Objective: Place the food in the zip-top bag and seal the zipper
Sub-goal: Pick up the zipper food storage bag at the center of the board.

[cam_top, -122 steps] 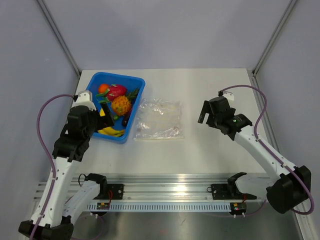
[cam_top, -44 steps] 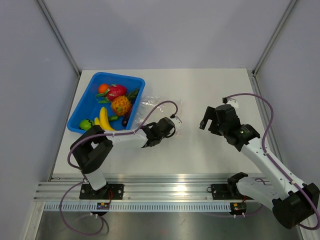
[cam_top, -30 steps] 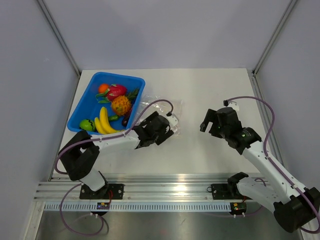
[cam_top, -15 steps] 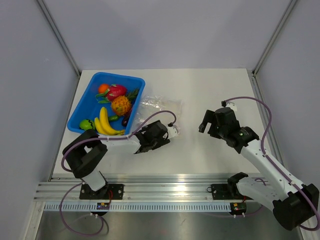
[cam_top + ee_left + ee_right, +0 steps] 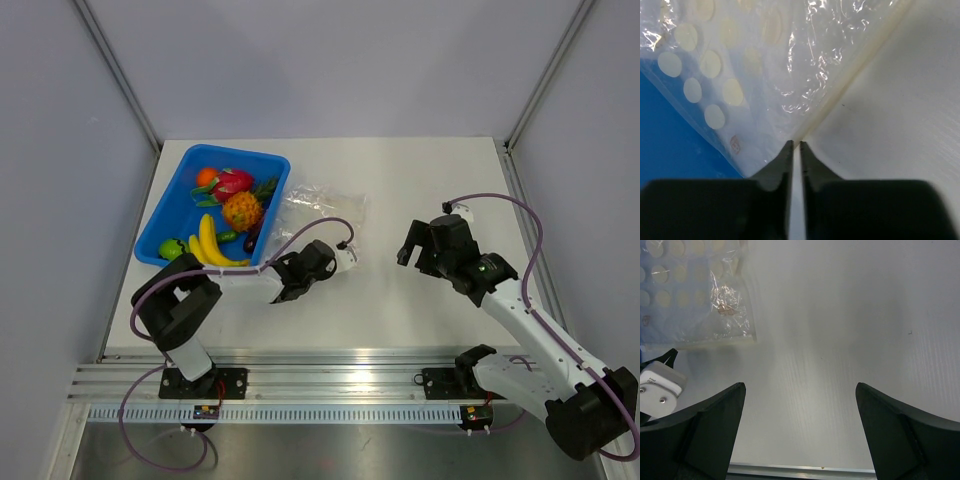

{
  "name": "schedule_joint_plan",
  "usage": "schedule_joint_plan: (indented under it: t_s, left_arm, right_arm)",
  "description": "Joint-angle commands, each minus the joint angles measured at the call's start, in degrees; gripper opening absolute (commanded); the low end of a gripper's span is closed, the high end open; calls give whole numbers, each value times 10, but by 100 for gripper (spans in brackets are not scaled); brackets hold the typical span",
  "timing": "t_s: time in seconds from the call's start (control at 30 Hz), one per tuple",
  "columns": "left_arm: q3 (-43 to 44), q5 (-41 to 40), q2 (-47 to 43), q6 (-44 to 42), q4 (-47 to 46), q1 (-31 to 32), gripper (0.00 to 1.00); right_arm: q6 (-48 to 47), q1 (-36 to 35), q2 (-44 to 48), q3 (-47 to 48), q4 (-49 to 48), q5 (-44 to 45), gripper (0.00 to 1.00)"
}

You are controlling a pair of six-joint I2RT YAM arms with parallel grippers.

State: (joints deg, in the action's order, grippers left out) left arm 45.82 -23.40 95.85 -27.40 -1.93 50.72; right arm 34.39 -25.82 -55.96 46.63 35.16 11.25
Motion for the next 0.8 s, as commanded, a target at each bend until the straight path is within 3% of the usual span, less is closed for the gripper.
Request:
schedule_joint_plan:
  t_s: [0.0, 0.27, 0.37, 0.5, 0.53, 0.6, 0.67, 0.77]
  left_arm:
    - [37, -2, 3, 2, -7, -1, 0]
    - [186, 8, -22, 116, 163, 0, 0]
    - [190, 8, -37, 107, 167, -1, 0]
    - [130, 10, -61, 60, 115, -2, 0]
    - [118, 26, -64, 49, 107, -1, 6]
    - [85, 41, -64, 22, 95, -1, 46]
    - [70, 49, -59, 16, 85, -2, 78]
    - [52, 51, -45, 15, 64, -2, 85]
  right_arm:
    - [2, 0, -3, 2, -17, -3, 100]
    - [7, -1, -23, -1, -37, -30, 99]
    - [13, 0, -26, -4, -44, -35, 99]
    - [16, -1, -20, -12, -47, -39, 99]
    - [16, -1, -20, -15, -47, -39, 100]
    - [16, -1, -19, -17, -48, -39, 100]
    - [18, 0, -20, -19, -50, -42, 99]
    - [17, 0, -22, -15, -52, -45, 99]
